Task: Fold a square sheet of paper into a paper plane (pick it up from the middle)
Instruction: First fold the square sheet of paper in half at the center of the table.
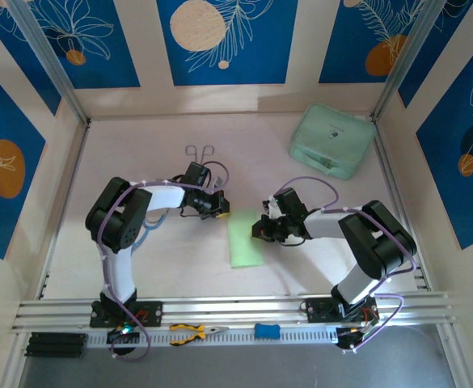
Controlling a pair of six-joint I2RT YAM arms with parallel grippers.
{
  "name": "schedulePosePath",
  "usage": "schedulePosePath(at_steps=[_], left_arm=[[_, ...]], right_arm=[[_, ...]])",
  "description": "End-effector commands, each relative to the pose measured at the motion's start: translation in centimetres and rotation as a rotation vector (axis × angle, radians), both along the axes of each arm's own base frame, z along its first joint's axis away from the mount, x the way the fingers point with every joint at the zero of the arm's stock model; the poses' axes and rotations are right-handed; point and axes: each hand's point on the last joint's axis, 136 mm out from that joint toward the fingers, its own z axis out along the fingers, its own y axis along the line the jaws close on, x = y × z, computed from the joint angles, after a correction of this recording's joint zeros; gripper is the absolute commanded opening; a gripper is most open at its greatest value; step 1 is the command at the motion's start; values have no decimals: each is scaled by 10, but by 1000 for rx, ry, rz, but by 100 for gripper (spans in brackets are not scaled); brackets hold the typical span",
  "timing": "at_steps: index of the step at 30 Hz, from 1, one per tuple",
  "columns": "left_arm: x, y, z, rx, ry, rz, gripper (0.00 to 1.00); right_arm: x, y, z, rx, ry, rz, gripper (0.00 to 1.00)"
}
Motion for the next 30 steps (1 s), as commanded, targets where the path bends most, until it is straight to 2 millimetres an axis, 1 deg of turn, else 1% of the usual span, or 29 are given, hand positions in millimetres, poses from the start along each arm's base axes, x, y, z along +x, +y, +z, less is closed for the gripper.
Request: schedulePosePath(at_steps=[1, 3, 10, 16, 21, 27, 30], left_arm=[[20, 37, -29, 178, 7, 116, 1], [21, 40, -30, 205, 13, 126, 1], [25, 41, -34, 217, 30, 153, 2], [33, 41, -26, 223, 15, 176, 3], [41, 36, -20, 216, 9, 180, 3], [40, 34, -18, 229, 9, 172, 3], [40, 35, -13, 242, -3, 166, 3]], right_arm=[[-44, -35, -40, -162, 180, -16, 0], [-44, -35, -39, -159, 179, -14, 0], [-44, -34, -38, -154, 179, -13, 0], [-45, -34, -38, -151, 180, -10, 0], [-45, -34, -39, -151, 180, -11, 0], [-45, -35, -39, -155, 185, -13, 0], [-45, -35, -38, -152, 183, -15, 0]])
